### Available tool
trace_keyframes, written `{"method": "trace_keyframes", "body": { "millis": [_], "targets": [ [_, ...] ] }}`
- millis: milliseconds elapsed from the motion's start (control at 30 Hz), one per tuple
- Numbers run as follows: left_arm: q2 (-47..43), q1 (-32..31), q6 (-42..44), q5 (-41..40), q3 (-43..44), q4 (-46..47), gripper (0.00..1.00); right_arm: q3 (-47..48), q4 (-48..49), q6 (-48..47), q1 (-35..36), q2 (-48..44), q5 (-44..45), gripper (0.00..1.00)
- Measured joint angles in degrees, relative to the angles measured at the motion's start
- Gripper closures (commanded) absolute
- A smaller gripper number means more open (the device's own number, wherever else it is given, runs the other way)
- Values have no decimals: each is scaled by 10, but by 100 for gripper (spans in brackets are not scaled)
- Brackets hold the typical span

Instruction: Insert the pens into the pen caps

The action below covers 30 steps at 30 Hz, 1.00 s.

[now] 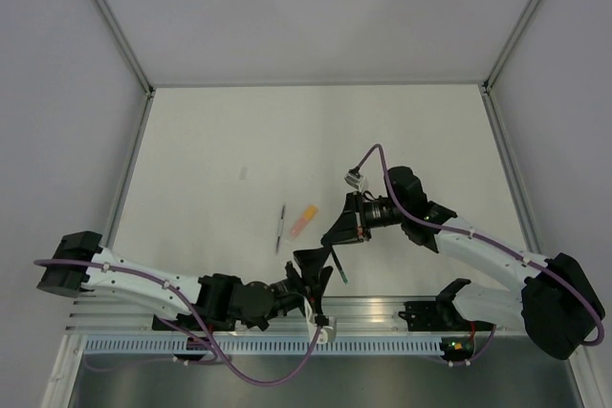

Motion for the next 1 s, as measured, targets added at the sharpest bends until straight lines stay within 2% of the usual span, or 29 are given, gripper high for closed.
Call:
{"method": "trace_keyframes", "body": {
  "millis": [200,433,500,533,633,700,733,767,800,900,1000],
  "targets": [
    [19,0,4,5,2,0,42,0,-9,0,31,0,6,100],
    [66,0,4,21,17,0,55,5,-11,1,49,0,16,100],
    [71,0,4,28,17,0,62,5,-11,2,49,0,18,100],
    [73,0,4,30,17,0,75,5,-11,2,49,0,18,100],
    [73,0,15,33,23,2,94,5,-23,10,51,0,21,100],
    [71,0,23,36,25,2,98,5,-33,24,54,0,22,99],
    [68,0,24,39,25,1,98,5,-36,29,55,1,22,93],
    [65,0,24,41,25,-2,98,5,-36,33,55,2,21,84],
    [61,0,23,44,25,-3,98,5,-35,36,55,2,19,62],
    [34,0,9,47,24,-3,98,9,-26,21,55,2,20,31],
    [-20,0,-23,48,24,-5,98,39,-71,-37,54,1,49,28]
  ]
}}
